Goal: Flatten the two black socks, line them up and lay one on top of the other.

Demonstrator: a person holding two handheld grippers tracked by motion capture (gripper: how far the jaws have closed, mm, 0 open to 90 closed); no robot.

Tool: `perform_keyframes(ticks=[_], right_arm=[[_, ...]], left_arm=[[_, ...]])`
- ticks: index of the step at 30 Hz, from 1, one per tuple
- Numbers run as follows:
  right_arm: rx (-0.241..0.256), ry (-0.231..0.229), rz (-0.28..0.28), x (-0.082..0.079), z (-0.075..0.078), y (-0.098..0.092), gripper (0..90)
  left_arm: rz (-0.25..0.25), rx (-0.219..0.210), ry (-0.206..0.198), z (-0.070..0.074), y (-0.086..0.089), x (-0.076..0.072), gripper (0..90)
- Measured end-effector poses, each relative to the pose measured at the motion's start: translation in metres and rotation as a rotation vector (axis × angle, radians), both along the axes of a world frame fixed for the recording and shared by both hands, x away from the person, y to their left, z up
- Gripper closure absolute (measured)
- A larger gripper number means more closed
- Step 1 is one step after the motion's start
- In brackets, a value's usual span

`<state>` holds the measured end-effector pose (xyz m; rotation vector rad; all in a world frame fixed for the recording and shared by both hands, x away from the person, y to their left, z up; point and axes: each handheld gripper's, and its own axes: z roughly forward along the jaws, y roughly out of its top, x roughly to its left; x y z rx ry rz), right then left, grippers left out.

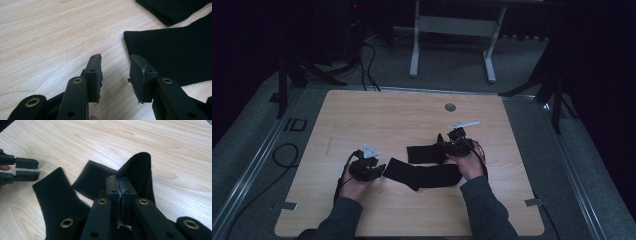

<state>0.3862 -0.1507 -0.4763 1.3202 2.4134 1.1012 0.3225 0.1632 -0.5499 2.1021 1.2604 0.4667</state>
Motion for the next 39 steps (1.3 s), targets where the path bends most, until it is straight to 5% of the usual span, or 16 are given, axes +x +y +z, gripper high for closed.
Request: perform_keyframes(ticks=[24, 35, 39], right_arm=[[-0.008, 0.032, -0.106, 0.001, -0.014, -0.057, 87.9], [-0.062, 0.057, -0.148, -0.003, -0.028, -0.076, 86.6], [-0.095, 0.047, -0.154, -0.003, -0.029, -0.081, 77.1]], left_arm=[[0.002, 0.017, 0.023, -0.004, -0.001, 0.000, 60.2], [0.000, 0.024, 0.022, -0.005, -0.003, 0.000, 59.5], [-0.005, 0.028, 0.020, -0.005, -0.003, 0.000, 59.3]])
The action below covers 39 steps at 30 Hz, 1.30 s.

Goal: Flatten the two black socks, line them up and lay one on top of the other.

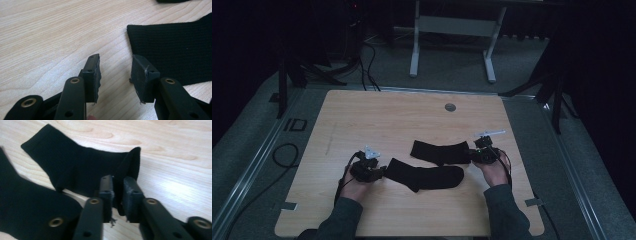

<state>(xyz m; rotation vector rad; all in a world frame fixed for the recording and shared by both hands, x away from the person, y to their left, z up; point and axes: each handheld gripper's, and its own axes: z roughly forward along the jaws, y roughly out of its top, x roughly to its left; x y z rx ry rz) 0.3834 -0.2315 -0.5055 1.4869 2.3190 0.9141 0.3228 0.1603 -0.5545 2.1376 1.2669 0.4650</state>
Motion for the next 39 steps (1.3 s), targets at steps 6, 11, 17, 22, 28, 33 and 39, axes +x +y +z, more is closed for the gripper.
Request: perform_keyframes(ticks=[6, 11, 17, 22, 28, 33, 39], right_arm=[[0.006, -0.064, -0.008, 0.000, 0.015, -0.002, 66.3], [0.010, -0.091, 0.013, 0.002, 0.023, 0.006, 63.7], [-0.016, -0.097, 0.085, 0.006, 0.020, 0.027, 62.8], [-0.060, -0.095, 0.148, 0.011, 0.013, 0.046, 62.9], [-0.081, -0.093, 0.220, 0.016, 0.005, 0.069, 63.0], [-0.093, -0.091, 0.270, 0.019, -0.001, 0.088, 62.0], [-0.114, -0.080, 0.320, 0.026, -0.009, 0.115, 60.2]], left_arm=[[0.000, 0.001, -0.002, 0.000, -0.001, 0.000, 59.1], [0.000, -0.001, -0.004, 0.000, -0.001, 0.000, 58.8], [-0.001, -0.003, -0.005, -0.001, -0.002, 0.000, 58.5], [-0.004, 0.000, -0.005, -0.001, -0.002, 0.000, 58.3], [-0.009, 0.001, -0.005, -0.001, -0.003, 0.000, 58.0], [-0.009, 0.001, -0.005, -0.001, -0.003, -0.001, 57.5], [-0.010, 0.000, -0.004, -0.001, -0.003, -0.001, 57.4]])
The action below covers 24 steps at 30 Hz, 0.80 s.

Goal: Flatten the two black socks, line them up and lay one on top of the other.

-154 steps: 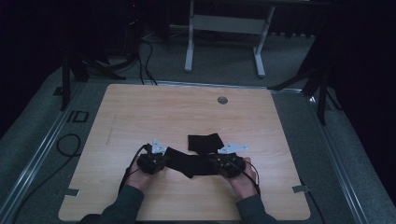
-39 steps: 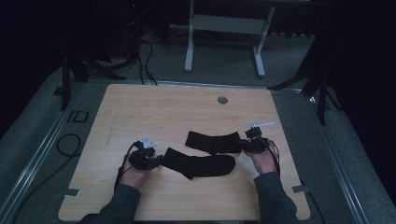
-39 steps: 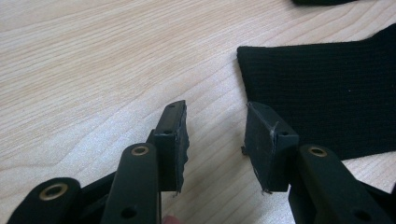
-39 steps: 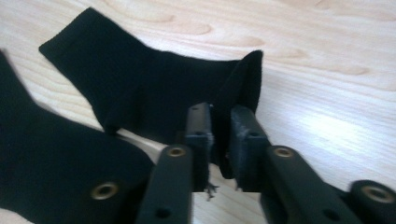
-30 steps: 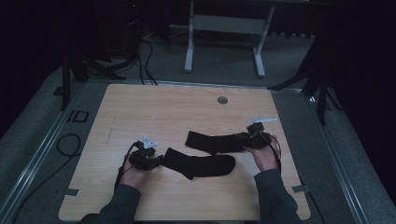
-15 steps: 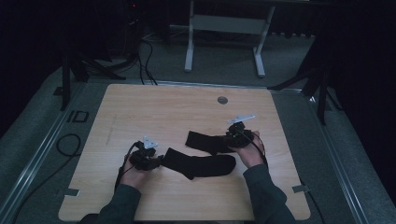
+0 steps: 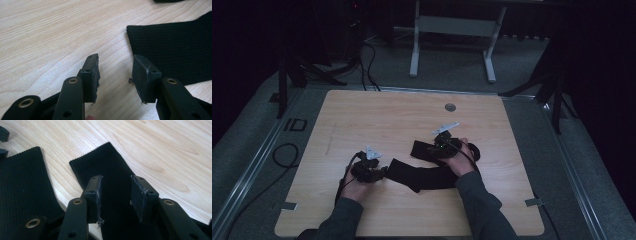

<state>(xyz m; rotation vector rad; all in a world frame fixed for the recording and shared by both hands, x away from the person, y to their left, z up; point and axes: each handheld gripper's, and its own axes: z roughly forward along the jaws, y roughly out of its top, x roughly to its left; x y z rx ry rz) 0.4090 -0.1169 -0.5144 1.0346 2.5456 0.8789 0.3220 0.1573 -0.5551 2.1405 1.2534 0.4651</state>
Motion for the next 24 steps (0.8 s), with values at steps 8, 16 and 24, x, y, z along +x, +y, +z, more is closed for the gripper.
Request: perform_keyframes(ticks=[8, 16, 24], right_arm=[[-0.075, 0.060, -0.022, 0.013, -0.027, 0.016, 57.6], [-0.082, 0.071, -0.047, 0.013, -0.026, 0.020, 75.6], [-0.056, 0.089, -0.054, 0.014, -0.019, 0.023, 84.6]], left_arm=[[0.000, 0.001, 0.000, 0.000, 0.000, 0.000, 57.1], [0.001, 0.001, -0.001, 0.000, -0.001, -0.001, 56.7], [-0.002, -0.001, 0.000, 0.000, -0.001, -0.001, 55.8]])
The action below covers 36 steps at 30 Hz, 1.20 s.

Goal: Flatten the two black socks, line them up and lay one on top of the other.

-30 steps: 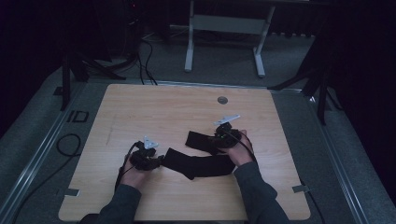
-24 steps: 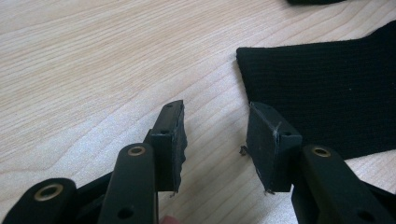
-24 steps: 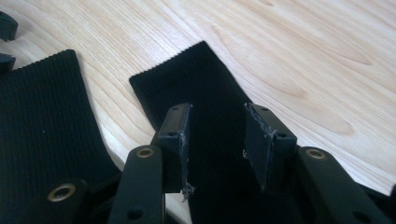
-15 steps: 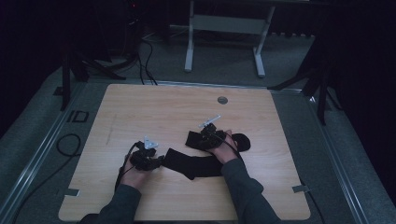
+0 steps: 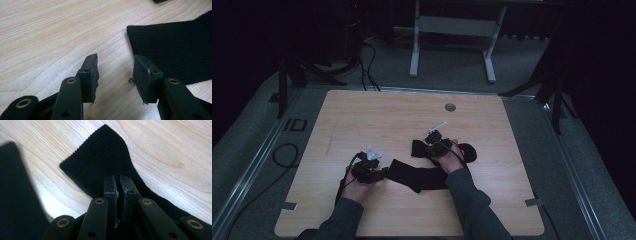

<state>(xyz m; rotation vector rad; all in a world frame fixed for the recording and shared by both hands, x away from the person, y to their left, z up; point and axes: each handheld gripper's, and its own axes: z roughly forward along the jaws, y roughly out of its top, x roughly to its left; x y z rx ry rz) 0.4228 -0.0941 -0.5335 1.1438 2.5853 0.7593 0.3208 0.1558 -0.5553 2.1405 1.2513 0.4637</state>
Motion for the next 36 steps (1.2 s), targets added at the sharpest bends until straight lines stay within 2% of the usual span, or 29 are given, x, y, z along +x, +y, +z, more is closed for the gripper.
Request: perform_keyframes(ticks=[4, 6, 7, 9, 10, 13, 20, 24, 27, 28, 29, 33, 36], right_arm=[[0.025, -0.009, 0.011, -0.005, 0.008, -0.001, 84.5], [0.061, -0.023, 0.020, -0.011, 0.021, -0.005, 84.5], [0.061, -0.023, 0.020, -0.011, 0.021, -0.005, 84.5], [0.130, -0.024, 0.017, -0.018, 0.036, -0.012, 84.5], [0.130, -0.024, 0.017, -0.018, 0.036, -0.012, 84.5], [0.190, -0.033, 0.017, -0.027, 0.051, -0.018, 84.4], [0.227, -0.112, 0.050, -0.064, 0.086, -0.018, 84.4], [0.227, -0.141, 0.088, -0.084, 0.099, -0.008, 84.3], [0.213, -0.126, 0.110, -0.094, 0.094, 0.005, 84.3], [0.198, -0.092, 0.112, -0.095, 0.082, 0.013, 84.2], [0.198, -0.092, 0.112, -0.095, 0.082, 0.013, 84.2], [0.199, -0.005, 0.068, -0.089, 0.049, 0.024, 84.1], [0.185, 0.033, 0.050, -0.085, 0.033, 0.030, 84.1]], left_arm=[[0.002, 0.005, 0.001, 0.000, -0.001, 0.000, 55.2], [0.003, 0.004, 0.001, 0.000, -0.001, -0.001, 54.8], [0.005, 0.004, 0.000, 0.000, -0.001, -0.001, 54.8], [0.006, 0.004, -0.001, 0.000, -0.001, -0.001, 54.6], [0.006, 0.004, -0.001, 0.000, -0.001, -0.001, 54.6], [0.007, 0.005, -0.003, 0.000, -0.002, -0.001, 54.1], [0.011, 0.002, -0.004, 0.000, -0.002, -0.002, 53.8], [0.011, 0.001, -0.002, 0.000, -0.003, -0.002, 53.9], [0.008, 0.005, -0.003, 0.000, -0.002, -0.002, 53.8], [0.008, 0.005, -0.002, 0.000, -0.002, -0.002, 53.8], [0.008, 0.005, -0.001, 0.000, -0.002, -0.002, 53.8], [0.008, 0.003, -0.005, 0.000, -0.002, -0.003, 53.8], [0.009, 0.002, -0.005, -0.001, -0.003, -0.003, 53.8]])
